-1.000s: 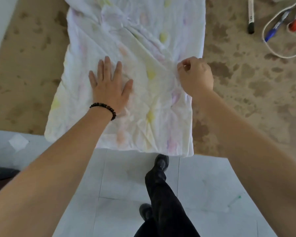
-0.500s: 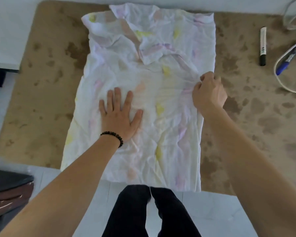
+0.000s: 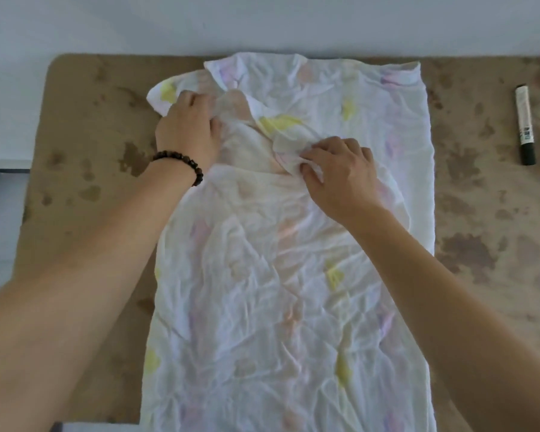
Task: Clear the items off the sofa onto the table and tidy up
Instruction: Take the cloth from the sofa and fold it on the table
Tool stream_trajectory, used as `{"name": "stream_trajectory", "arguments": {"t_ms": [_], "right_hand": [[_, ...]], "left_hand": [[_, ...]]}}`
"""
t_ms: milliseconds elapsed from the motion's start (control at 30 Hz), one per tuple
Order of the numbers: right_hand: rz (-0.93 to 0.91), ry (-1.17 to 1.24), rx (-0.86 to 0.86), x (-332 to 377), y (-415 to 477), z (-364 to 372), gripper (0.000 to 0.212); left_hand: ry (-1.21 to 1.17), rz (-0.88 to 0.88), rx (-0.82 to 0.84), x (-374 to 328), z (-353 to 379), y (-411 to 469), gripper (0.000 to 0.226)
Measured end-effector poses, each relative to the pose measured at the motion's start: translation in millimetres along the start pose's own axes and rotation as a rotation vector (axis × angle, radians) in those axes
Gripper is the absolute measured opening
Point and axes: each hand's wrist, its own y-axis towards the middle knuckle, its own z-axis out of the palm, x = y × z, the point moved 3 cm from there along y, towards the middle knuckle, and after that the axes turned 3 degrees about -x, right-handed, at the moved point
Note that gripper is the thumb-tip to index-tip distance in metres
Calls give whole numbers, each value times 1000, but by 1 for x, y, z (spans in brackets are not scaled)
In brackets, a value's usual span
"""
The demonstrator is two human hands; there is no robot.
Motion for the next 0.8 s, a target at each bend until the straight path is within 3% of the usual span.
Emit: {"name": "stream_trajectory", "arguments": {"t_ms": [67, 167, 267, 367, 467, 533, 600, 667, 733, 800], "right_hand": [[45, 27, -31, 0, 5, -1, 26], [167, 144, 36, -2, 18, -9, 26], [347, 318, 92, -11, 32, -16, 25], [454, 331, -47, -18, 41, -27, 25], [571, 342, -274, -29, 51, -40, 29], [563, 317, -233, -35, 60, -38, 34], [512, 251, -184, -45, 66, -35, 38], [504, 184, -249, -59, 73, -40, 39], [568, 130, -340, -78, 82, -49, 41], [644, 87, -375, -98, 92, -57, 43]], "left_hand": [[-12, -38, 92, 9, 3, 16, 39], [-37, -24, 85, 15, -2, 24, 36], [-63, 178, -21, 9, -12, 27, 36], [36, 391, 9, 5, -8, 40, 36], [99, 300, 98, 14, -4, 66, 31], [51, 259, 129, 14, -7, 79, 33], [7, 254, 75, 7, -13, 85, 32], [-59, 228, -70, -5, -25, 87, 31], [-107, 222, -194, -19, -33, 90, 31], [-130, 264, -199, -39, -28, 97, 31]]}}
